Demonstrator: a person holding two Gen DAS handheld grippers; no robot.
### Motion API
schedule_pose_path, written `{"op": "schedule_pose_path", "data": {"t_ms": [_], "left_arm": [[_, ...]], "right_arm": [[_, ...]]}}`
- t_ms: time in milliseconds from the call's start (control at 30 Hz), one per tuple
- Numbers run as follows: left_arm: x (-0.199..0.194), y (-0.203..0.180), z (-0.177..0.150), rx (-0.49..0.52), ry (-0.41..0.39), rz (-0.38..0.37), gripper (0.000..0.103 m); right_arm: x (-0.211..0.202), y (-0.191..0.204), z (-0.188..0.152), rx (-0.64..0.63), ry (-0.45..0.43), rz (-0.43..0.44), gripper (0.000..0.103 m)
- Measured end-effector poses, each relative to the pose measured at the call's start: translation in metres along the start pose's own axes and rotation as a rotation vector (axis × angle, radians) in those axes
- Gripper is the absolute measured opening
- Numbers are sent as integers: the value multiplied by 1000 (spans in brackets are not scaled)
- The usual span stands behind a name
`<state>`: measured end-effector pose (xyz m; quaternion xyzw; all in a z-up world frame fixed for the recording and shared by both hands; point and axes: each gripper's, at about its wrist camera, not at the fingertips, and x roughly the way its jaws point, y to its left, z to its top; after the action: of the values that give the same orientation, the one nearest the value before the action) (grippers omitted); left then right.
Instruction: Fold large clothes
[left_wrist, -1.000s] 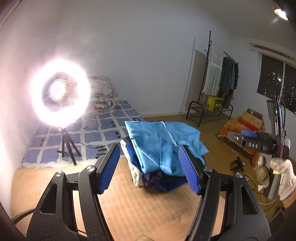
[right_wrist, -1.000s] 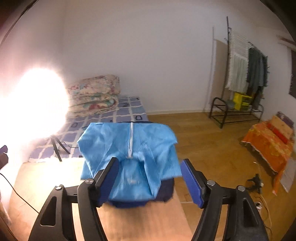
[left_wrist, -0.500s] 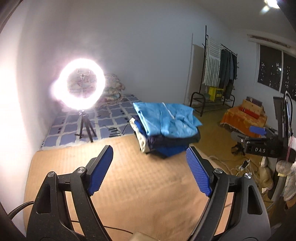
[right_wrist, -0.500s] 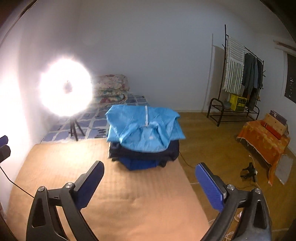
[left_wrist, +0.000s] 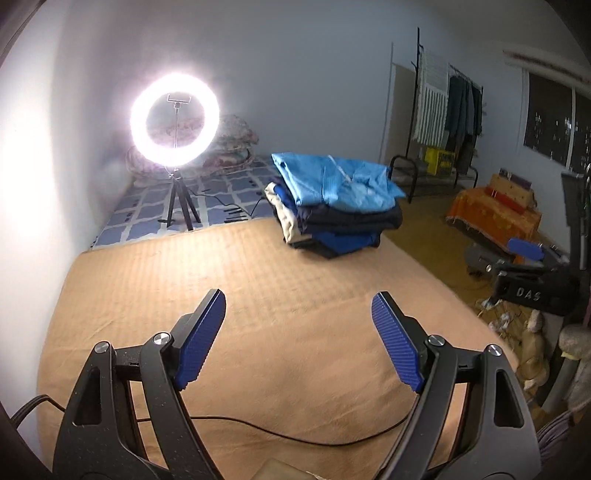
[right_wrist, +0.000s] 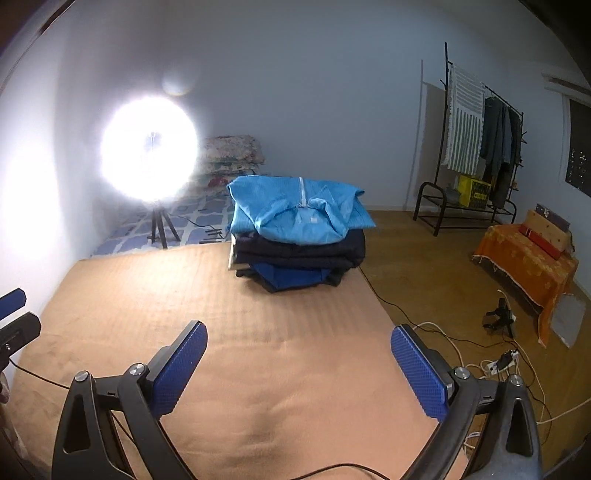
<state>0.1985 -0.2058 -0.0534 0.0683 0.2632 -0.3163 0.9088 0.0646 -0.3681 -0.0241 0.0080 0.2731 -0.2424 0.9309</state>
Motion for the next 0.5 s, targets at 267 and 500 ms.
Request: {"op": "schedule_pose_path", "data": {"t_ms": [267, 500], "left_arm": [[5, 5, -18, 8, 41, 28, 84], [1, 5, -26, 59, 41, 83, 84]], "right_arm": [[-1, 0, -21, 29, -30, -12, 103], [6, 2, -27, 29, -24, -33, 103]]}}
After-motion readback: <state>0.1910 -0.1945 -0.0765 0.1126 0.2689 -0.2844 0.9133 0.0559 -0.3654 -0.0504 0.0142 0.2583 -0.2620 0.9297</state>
